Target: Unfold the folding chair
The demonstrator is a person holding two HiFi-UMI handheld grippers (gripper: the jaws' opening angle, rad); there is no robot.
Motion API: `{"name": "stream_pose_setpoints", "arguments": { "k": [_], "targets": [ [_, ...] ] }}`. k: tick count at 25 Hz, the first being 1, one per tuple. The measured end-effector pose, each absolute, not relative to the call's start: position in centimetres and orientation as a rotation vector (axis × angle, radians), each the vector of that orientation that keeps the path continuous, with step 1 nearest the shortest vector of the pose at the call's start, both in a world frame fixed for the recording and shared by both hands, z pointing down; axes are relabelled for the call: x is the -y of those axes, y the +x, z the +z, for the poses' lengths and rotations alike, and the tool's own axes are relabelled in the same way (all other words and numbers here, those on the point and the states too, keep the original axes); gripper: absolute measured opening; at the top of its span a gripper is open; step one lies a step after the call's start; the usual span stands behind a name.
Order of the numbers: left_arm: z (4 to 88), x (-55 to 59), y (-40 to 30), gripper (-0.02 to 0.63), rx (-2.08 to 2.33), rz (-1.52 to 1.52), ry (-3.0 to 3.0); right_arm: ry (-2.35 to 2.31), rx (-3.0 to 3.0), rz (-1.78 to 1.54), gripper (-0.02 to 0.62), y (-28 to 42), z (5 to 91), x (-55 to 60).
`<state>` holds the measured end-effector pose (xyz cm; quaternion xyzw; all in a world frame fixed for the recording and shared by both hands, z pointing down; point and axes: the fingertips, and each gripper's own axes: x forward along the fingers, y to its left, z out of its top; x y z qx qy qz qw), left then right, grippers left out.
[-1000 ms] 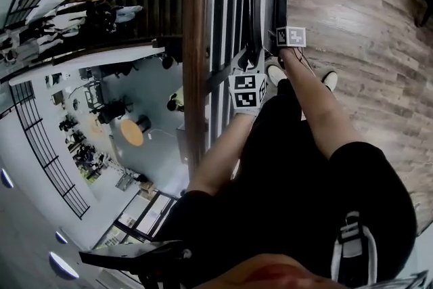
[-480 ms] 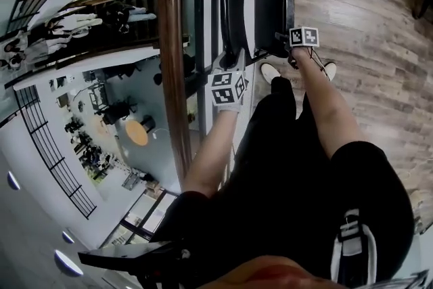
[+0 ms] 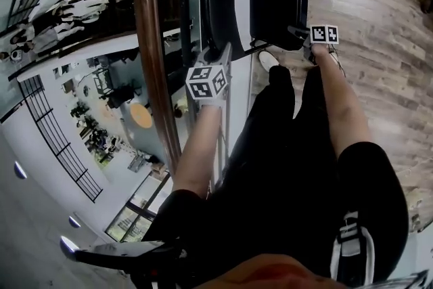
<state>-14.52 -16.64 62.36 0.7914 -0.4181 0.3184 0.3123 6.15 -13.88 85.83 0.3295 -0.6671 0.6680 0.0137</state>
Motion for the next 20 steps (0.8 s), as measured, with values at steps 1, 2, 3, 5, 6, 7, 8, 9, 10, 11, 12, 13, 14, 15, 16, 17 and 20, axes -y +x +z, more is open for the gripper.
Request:
{"name": "stream_pose_setpoints", "arguments": {
  "k": [1, 2, 3, 5, 6, 7, 8, 9, 10, 11, 12, 13, 14, 15, 16, 17, 20],
  "targets": [
    [62.7, 16.6, -14.0, 0.106, 1.104, 0.846, 2.091, 1.011, 2.09, 2.101, 0.146, 7.0, 86.4, 13.5],
    [62.9, 16.5, -13.5, 0.106, 1.102, 0.85, 2.096, 0.995, 2.101, 2.122, 0.146, 7.9, 86.8, 13.2],
    [63.2, 16.4, -13.0, 0.106, 1.096, 0.856, 2.103, 0.978, 2.111, 2.14, 0.146, 8.7, 87.2, 12.8],
    [63.6, 16.1, -12.0, 0.099, 1.078, 0.869, 2.118, 0.948, 2.129, 2.155, 0.146, 10.2, 87.9, 12.1],
    [63.8, 16.0, -11.8, 0.095, 1.075, 0.87, 2.123, 0.941, 2.131, 2.149, 0.146, 10.8, 88.3, 11.8],
    [64.1, 16.1, -11.9, 0.092, 1.076, 0.864, 2.123, 0.935, 2.131, 2.142, 0.146, 11.3, 88.7, 11.5],
    [64.4, 16.2, -12.0, 0.087, 1.081, 0.857, 2.118, 0.924, 2.136, 2.147, 0.146, 11.7, 89.2, 11.3],
    [64.8, 16.2, -12.1, 0.082, 1.087, 0.852, 2.111, 0.913, 2.141, 2.159, 0.146, 12.1, 89.8, 11.0],
    [65.3, 16.4, -12.2, 0.08, 1.093, 0.848, 2.103, 0.908, 2.137, 2.163, 0.146, 12.6, 90.4, 10.7],
    [65.7, 16.5, -12.2, 0.078, 1.097, 0.846, 2.096, 0.906, 2.131, 2.165, 0.147, 13.3, 91.0, 10.5],
    [66.1, 16.6, -12.3, 0.077, 1.102, 0.844, 2.088, 0.9, 2.127, 2.171, 0.147, 13.8, 91.6, 10.3],
    [66.4, 16.8, -12.5, 0.077, 1.108, 0.84, 2.08, 0.892, 2.126, 2.178, 0.147, 14.3, 92.1, 10.2],
    [66.7, 17.0, -12.7, 0.077, 1.114, 0.832, 2.072, 0.882, 2.13, 2.183, 0.147, 14.8, 92.6, 10.2],
    [67.0, 17.2, -12.9, 0.077, 1.119, 0.821, 2.063, 0.873, 2.136, 2.188, 0.147, 15.3, 93.1, 10.3],
    [67.3, 17.4, -13.1, 0.077, 1.12, 0.808, 2.054, 0.864, 2.141, 2.2, 0.147, 15.7, 93.4, 10.3],
    [67.6, 17.5, -13.4, 0.077, 1.119, 0.795, 2.045, 0.848, 2.148, 2.232, 0.147, 15.9, 93.5, 10.4],
    [68.3, 17.6, -14.4, 0.072, 1.101, 0.756, 2.026, 0.824, 2.132, 2.311, 0.147, 16.4, 94.4, 10.0]
  ]
}}
